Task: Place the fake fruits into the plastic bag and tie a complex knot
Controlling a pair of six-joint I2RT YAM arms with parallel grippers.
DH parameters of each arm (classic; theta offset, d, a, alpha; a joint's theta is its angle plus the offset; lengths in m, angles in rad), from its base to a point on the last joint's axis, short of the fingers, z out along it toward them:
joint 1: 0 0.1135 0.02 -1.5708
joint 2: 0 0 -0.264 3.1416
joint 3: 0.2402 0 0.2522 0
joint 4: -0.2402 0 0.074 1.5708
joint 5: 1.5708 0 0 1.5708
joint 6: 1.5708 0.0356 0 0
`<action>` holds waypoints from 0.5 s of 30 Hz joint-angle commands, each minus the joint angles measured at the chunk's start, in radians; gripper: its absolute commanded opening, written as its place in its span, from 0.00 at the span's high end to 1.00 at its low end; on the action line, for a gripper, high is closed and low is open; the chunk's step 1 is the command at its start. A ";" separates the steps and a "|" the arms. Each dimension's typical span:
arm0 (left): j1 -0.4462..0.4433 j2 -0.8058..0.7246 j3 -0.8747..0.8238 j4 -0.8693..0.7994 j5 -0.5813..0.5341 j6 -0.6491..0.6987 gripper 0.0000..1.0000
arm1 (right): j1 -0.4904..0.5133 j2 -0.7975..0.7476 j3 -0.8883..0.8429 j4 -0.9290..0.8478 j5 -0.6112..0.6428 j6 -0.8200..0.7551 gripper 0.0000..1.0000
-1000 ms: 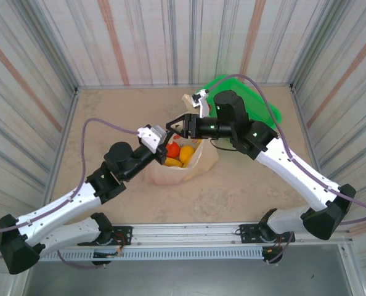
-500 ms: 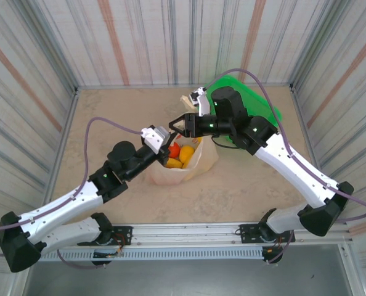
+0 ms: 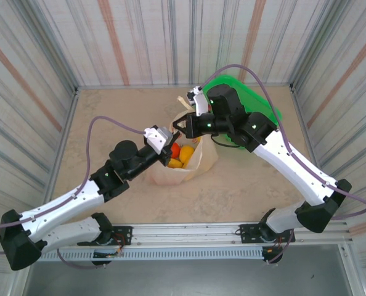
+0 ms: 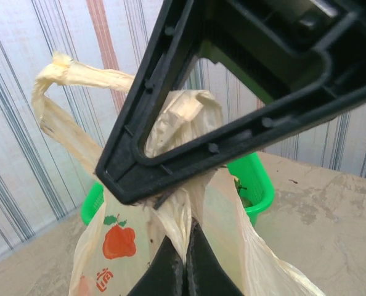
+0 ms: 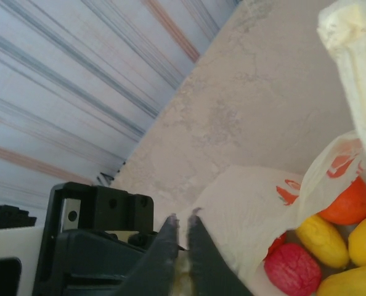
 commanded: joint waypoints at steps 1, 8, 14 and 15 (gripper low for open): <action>-0.007 -0.022 0.040 -0.032 0.002 0.031 0.79 | -0.005 0.010 0.029 -0.015 -0.016 -0.046 1.00; 0.070 -0.186 0.036 -0.197 0.103 0.025 0.20 | -0.085 0.043 0.015 0.137 -0.333 -0.157 1.00; 0.229 -0.244 -0.002 -0.234 0.306 -0.056 0.11 | -0.113 0.059 -0.018 0.303 -0.577 -0.339 0.98; 0.251 -0.237 -0.009 -0.218 0.350 -0.066 0.10 | -0.120 0.062 -0.025 0.325 -0.617 -0.365 0.99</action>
